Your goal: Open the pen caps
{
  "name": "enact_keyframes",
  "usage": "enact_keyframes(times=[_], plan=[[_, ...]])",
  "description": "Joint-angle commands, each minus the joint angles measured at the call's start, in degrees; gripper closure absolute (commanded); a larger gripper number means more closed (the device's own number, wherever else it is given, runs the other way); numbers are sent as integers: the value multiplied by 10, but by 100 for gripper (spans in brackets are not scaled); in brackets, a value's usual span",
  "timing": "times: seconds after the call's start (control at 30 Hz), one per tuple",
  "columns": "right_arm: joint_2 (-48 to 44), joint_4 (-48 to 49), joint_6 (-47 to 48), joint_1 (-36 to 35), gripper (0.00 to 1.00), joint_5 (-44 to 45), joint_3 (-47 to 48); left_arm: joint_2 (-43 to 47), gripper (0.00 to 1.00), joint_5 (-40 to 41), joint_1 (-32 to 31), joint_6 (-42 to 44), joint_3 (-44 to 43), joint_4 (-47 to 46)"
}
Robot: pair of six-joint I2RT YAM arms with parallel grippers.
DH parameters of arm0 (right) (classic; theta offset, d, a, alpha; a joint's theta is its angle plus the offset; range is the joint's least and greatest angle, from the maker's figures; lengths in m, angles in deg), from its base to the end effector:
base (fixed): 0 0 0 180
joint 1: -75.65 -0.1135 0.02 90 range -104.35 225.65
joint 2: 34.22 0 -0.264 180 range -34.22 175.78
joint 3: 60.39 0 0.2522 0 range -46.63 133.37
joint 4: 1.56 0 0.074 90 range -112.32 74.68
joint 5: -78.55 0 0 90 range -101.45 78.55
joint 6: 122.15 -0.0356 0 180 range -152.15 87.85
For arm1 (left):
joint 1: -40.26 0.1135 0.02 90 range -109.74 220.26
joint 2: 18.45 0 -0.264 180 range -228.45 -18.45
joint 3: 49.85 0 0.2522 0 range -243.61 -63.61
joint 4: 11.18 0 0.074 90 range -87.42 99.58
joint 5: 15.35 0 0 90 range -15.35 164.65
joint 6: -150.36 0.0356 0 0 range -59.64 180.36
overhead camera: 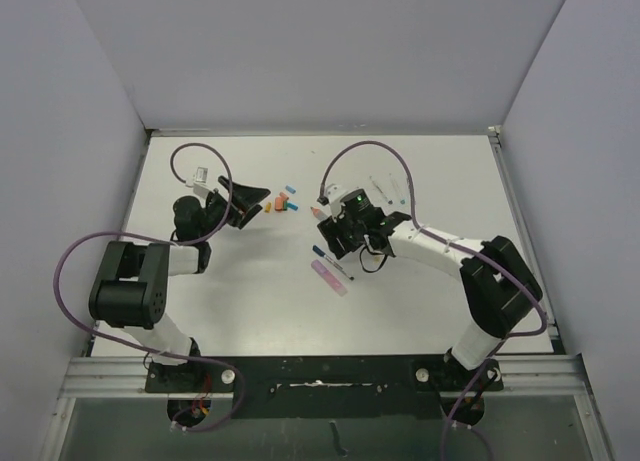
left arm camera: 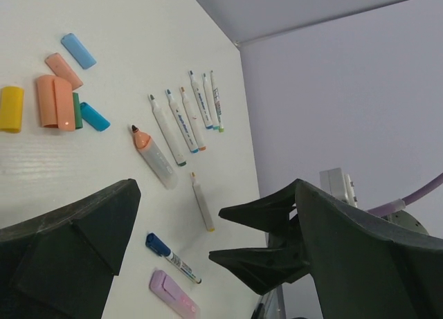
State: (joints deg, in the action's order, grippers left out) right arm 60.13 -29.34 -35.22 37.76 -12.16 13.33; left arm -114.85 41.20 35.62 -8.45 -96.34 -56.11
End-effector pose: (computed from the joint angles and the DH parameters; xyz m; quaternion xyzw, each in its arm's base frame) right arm 0.2750 0.2146 0.2059 -0.2818 0.8914 0.1296 0.3306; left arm 0.3125 -0.0451 0.1739 -0.2102 0.7014 -0.5570 0.3918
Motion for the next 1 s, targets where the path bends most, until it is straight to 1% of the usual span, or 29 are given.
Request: enact_keyframes(times=[0.0, 0.07, 0.13, 0.5, 0.7, 0.97], plan=[[12, 13, 11, -18, 40, -13, 3, 73, 2, 14, 0, 61, -25, 97], [20, 12, 12, -24, 41, -12, 6, 92, 3, 21, -2, 79, -31, 138], [29, 12, 14, -31, 42, -11, 8, 104, 2, 27, -4, 90, -34, 158], [75, 7, 17, -53, 48, -1, 23, 125, 2, 30, -4, 98, -36, 194], [89, 5, 15, -57, 53, -5, 26, 125, 2, 30, -4, 98, -37, 199], [107, -6, 16, -57, 65, -20, 31, 132, 3, 32, -3, 106, -41, 219]])
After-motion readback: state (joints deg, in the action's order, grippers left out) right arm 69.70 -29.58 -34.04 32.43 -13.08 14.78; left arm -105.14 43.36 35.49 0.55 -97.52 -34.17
